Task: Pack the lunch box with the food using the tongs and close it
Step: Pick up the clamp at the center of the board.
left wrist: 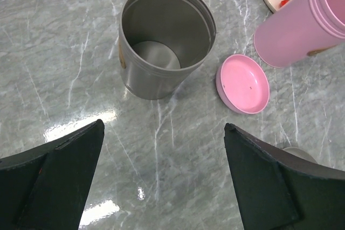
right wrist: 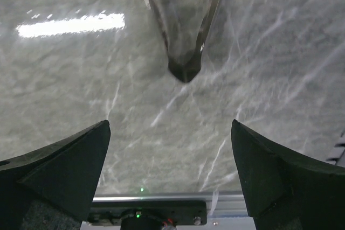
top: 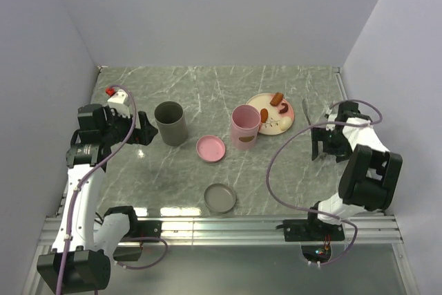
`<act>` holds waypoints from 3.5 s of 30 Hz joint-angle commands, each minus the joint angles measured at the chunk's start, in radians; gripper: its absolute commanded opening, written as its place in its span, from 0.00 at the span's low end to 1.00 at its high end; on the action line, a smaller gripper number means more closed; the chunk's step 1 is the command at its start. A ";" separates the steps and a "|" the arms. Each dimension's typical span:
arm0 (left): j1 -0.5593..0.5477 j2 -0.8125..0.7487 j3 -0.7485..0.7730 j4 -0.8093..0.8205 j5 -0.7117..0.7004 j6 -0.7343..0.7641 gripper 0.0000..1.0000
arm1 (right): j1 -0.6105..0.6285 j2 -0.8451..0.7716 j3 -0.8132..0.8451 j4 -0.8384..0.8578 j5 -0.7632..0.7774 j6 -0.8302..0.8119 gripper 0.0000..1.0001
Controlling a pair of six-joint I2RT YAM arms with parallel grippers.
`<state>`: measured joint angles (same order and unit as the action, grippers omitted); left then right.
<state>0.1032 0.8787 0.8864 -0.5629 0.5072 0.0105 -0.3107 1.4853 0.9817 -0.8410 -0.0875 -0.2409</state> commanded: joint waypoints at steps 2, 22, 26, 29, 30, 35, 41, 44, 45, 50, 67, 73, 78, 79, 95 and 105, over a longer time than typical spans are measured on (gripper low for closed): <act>0.000 -0.023 0.002 0.037 0.047 0.034 0.99 | -0.008 0.070 0.058 0.111 0.052 0.012 1.00; 0.001 0.092 0.138 0.073 0.140 0.019 0.99 | 0.030 0.329 0.189 0.220 0.091 0.098 1.00; 0.001 0.088 0.111 0.119 0.096 -0.068 0.99 | 0.051 0.354 0.244 0.215 0.091 0.118 1.00; 0.000 0.109 0.109 0.106 0.077 -0.078 0.99 | 0.073 0.369 0.276 0.198 0.091 0.129 0.99; 0.001 0.115 0.112 0.083 0.070 -0.075 0.99 | 0.081 0.381 0.285 0.192 0.091 0.132 0.99; 0.000 0.129 0.125 0.037 0.048 -0.058 0.99 | 0.097 0.408 0.340 0.163 0.054 0.158 0.96; 0.001 0.082 0.129 0.051 0.059 -0.084 0.99 | 0.105 0.411 0.391 0.140 0.055 0.181 0.96; 0.000 0.069 0.129 0.058 0.077 -0.078 0.99 | 0.104 0.417 0.396 0.143 0.054 0.195 0.96; 0.000 0.068 0.128 0.060 0.077 -0.078 0.99 | 0.105 0.418 0.397 0.145 0.049 0.193 0.96; 0.001 0.068 0.117 0.069 0.093 -0.067 0.99 | 0.105 0.457 0.411 0.141 0.072 0.187 0.97; 0.000 0.134 0.146 0.058 0.128 -0.060 0.99 | 0.104 0.483 0.420 0.184 0.055 0.201 0.92; 0.000 0.135 0.134 0.067 0.134 -0.055 0.99 | 0.102 0.487 0.419 0.203 0.062 0.189 0.96; 0.000 0.132 0.134 0.067 0.134 -0.050 0.99 | 0.102 0.507 0.431 0.194 0.034 0.152 0.95; 0.000 0.131 0.131 0.067 0.134 -0.050 0.99 | 0.102 0.510 0.434 0.194 0.031 0.147 0.95; 0.000 0.108 0.123 0.046 0.157 -0.026 0.99 | 0.082 0.573 0.520 0.122 -0.009 0.091 0.85; 0.000 0.106 0.131 0.043 0.163 -0.021 0.99 | 0.078 0.598 0.554 0.091 -0.008 0.086 0.78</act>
<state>0.1032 1.0031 0.9878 -0.5278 0.6434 -0.0334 -0.2234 2.0571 1.4940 -0.7357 -0.0799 -0.1478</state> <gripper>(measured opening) 0.995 0.781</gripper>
